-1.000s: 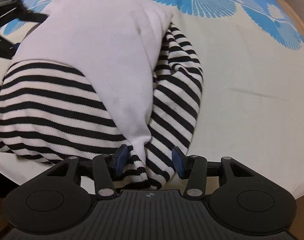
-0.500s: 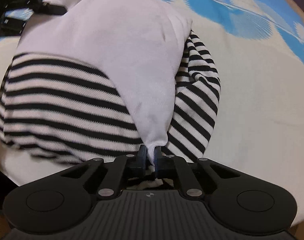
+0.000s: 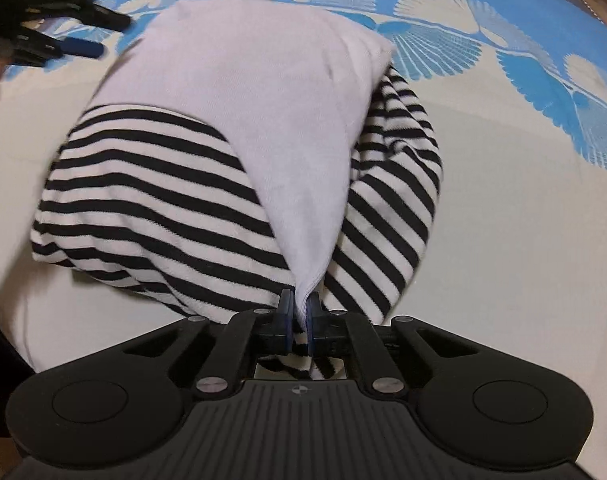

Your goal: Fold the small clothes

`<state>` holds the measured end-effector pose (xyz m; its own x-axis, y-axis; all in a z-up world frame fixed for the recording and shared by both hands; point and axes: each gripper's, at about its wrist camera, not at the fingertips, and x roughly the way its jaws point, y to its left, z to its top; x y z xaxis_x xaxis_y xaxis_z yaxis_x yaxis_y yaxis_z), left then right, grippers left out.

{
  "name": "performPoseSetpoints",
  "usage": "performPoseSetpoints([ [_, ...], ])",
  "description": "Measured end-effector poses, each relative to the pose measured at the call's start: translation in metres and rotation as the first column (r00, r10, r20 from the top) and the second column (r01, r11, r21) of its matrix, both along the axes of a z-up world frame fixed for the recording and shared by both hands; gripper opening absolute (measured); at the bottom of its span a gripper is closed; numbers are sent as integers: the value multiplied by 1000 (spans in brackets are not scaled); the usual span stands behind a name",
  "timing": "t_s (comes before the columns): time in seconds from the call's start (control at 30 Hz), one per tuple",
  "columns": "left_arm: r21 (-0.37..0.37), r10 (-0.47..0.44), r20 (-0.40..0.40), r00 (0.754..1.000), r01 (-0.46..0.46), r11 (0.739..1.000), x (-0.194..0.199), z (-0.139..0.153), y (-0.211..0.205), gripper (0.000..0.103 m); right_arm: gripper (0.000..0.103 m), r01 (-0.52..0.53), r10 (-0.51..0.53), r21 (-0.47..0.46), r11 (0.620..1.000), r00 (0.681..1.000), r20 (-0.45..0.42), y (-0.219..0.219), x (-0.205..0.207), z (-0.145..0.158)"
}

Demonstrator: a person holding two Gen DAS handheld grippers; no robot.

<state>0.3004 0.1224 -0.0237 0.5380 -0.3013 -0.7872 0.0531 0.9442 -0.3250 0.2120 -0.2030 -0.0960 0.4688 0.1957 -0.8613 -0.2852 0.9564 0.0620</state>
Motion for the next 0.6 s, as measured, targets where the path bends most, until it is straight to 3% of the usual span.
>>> performPoseSetpoints([
  [0.07, 96, -136, -64, 989, 142, 985, -13, -14, -15, 54, 5, 25, -25, 14, 1000, 1000, 2, -4, 2, 2],
  [0.17, 261, -197, -168, 966, 236, 936, -25, -54, -34, 59, 5, 45, -45, 21, 999, 999, 4, -9, 1, 3],
  [0.27, 239, -150, -128, 980, 177, 955, -34, -37, -27, 54, 5, 49, -50, 13, 999, 999, 17, -6, -8, 8],
  [0.37, 293, -211, -40, 977, 214, 932, -60, -14, -37, 52, 5, 73, -74, 35, 997, 996, 49, -8, -18, 19],
  [0.4, 289, -244, -50, 969, 248, 925, -66, -16, -40, 52, 5, 77, -80, 49, 996, 995, 59, -10, -20, 22],
  [0.43, 320, -270, -111, 957, 291, 902, -70, -31, -47, 53, 5, 79, -82, 54, 995, 995, 62, -12, -21, 23],
  [0.47, 386, -284, -169, 944, 328, 862, -71, -50, -54, 55, 5, 81, -83, 50, 995, 995, 55, -14, -20, 21],
  [0.5, 464, -297, -185, 937, 350, 814, -77, -65, -60, 65, 5, 81, -82, 35, 996, 996, 36, -15, -17, 16],
  [0.6, 547, -260, -166, 951, 308, 778, -84, -48, -70, 66, 2, 64, -65, -92, 994, 998, -5, -10, -16, 2],
])
